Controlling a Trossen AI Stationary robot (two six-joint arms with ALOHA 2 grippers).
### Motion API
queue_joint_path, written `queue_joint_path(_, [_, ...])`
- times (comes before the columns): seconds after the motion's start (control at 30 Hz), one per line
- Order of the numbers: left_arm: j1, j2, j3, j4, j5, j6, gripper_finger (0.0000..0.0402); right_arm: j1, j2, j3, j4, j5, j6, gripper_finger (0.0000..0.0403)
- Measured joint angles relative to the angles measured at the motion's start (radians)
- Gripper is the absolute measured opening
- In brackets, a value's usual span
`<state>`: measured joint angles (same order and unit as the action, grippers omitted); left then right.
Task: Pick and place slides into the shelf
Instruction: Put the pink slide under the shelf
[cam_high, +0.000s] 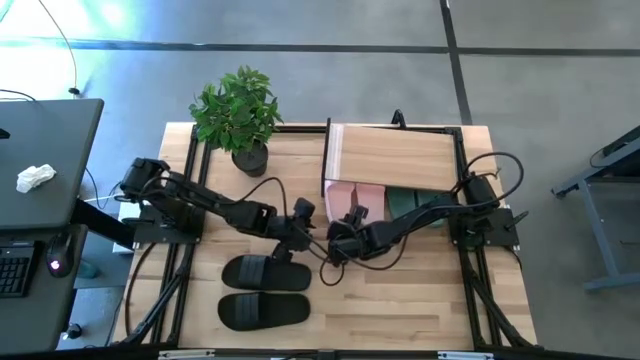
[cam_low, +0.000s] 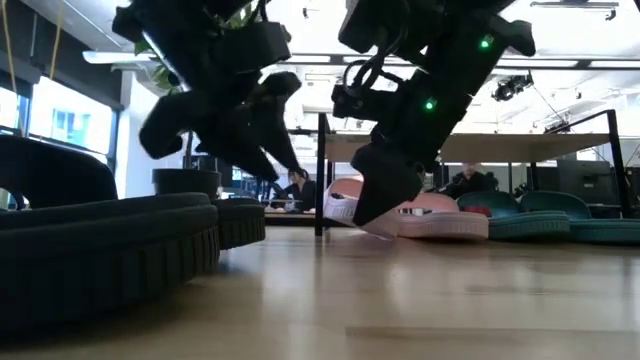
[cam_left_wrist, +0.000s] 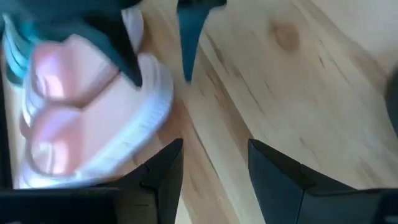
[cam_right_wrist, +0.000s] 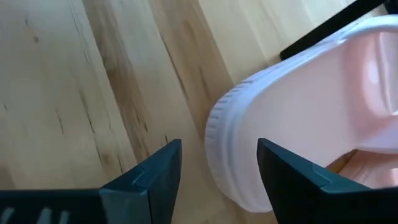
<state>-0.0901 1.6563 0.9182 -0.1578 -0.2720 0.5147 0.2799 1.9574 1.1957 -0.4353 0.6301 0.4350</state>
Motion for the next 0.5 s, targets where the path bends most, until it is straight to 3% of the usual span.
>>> queue_joint_path(0.13, [-0.001, 0.044, 0.002, 0.064, 0.000, 0.013, 0.0163, 0.021, -0.046, 0.000, -0.027, 0.005, -0.028, 0.0199])
queue_joint_path(0.27, [0.006, 0.082, 0.005, 0.094, -0.011, 0.014, 0.0163, 0.052, -0.112, 0.000, -0.175, 0.021, 0.002, 0.0185])
queue_joint_path(0.5, [0.056, 0.103, 0.007, 0.141, -0.053, -0.019, 0.0163, 0.130, -0.211, 0.001, -0.328, 0.069, 0.114, 0.0075])
